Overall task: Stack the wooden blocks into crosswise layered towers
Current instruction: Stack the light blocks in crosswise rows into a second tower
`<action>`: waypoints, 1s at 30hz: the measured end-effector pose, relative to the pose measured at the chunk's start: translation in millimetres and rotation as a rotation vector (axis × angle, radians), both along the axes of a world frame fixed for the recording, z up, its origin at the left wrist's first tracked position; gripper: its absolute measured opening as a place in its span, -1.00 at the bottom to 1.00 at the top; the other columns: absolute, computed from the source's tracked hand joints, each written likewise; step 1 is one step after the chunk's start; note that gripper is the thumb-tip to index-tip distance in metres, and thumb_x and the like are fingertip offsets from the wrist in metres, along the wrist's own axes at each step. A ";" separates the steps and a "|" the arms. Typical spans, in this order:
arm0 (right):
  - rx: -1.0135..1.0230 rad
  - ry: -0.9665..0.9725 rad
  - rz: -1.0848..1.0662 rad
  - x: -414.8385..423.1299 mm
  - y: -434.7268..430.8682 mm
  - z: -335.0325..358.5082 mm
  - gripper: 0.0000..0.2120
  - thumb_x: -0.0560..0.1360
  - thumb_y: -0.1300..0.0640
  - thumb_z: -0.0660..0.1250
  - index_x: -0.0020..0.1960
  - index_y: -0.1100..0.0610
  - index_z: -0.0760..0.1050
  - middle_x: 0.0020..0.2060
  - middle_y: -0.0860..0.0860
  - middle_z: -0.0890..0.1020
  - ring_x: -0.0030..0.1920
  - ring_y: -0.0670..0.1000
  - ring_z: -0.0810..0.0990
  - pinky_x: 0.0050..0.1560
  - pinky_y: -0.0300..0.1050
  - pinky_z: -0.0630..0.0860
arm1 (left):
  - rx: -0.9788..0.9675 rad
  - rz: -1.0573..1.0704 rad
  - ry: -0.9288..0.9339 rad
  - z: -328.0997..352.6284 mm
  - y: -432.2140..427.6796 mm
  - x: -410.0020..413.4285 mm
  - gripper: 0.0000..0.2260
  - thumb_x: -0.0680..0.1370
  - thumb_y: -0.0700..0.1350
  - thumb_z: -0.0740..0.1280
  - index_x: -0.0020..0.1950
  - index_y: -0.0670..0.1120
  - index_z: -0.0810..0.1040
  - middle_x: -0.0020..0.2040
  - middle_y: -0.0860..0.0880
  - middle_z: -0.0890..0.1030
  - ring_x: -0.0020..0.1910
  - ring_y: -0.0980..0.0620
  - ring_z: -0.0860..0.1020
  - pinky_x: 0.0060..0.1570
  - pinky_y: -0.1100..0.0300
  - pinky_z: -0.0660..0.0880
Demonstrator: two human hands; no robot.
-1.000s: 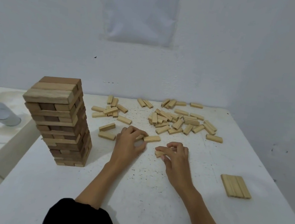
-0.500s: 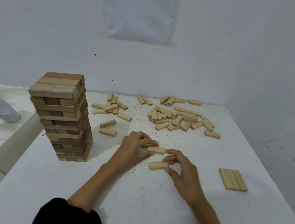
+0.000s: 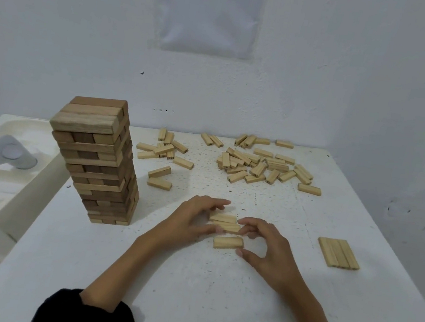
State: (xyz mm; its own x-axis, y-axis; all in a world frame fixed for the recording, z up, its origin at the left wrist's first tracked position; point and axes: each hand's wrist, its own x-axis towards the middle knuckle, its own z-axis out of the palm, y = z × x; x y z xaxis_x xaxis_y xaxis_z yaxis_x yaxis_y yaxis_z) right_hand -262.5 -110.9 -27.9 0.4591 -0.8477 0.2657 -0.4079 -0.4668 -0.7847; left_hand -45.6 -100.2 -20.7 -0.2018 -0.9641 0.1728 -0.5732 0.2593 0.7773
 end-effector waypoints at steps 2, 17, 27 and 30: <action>-0.045 0.022 -0.017 -0.3 -1.5 -0.7 -0.52 0.26 0.03 0.50 0.09 -0.23 0.40 -0.03 -0.22 0.52 0.03 -0.20 0.41 0.02 -0.48 0.30 | 0.017 -0.004 0.002 4.0 -0.6 5.3 -0.57 0.42 0.19 0.38 0.28 0.23 0.43 0.17 0.15 0.51 0.17 0.21 0.42 0.14 0.32 0.35; -0.096 0.357 -0.065 12.5 -19.2 -0.1 -0.03 0.07 -0.61 0.07 0.35 -0.11 0.38 0.11 -0.18 0.34 0.14 -0.14 0.24 0.11 -0.15 0.24 | 0.067 -0.027 -0.156 7.3 10.6 5.9 -0.29 0.35 0.14 0.48 0.43 0.12 0.26 0.23 0.19 0.43 0.22 0.26 0.32 0.22 0.25 0.30; -0.099 0.767 -0.041 5.5 14.3 0.4 0.22 0.03 -0.57 -0.63 0.53 0.00 -0.11 0.50 -0.05 -0.12 0.46 0.02 -0.14 0.43 -0.02 -0.22 | 0.158 0.046 -0.626 -2.9 56.8 -10.7 -0.01 0.20 0.53 -0.52 0.49 -0.03 -0.39 0.45 0.06 -0.49 0.42 0.15 -0.47 0.41 0.07 -0.43; -0.169 0.749 -0.063 9.5 12.5 -0.4 0.03 0.33 -0.50 -0.47 0.48 0.11 0.18 0.46 0.09 0.19 0.39 0.05 0.05 0.40 0.07 0.02 | 0.151 0.052 -0.621 -1.9 53.3 -13.2 0.02 0.18 0.51 -0.55 0.50 -0.06 -0.37 0.46 0.05 -0.47 0.42 0.16 -0.45 0.40 0.07 -0.44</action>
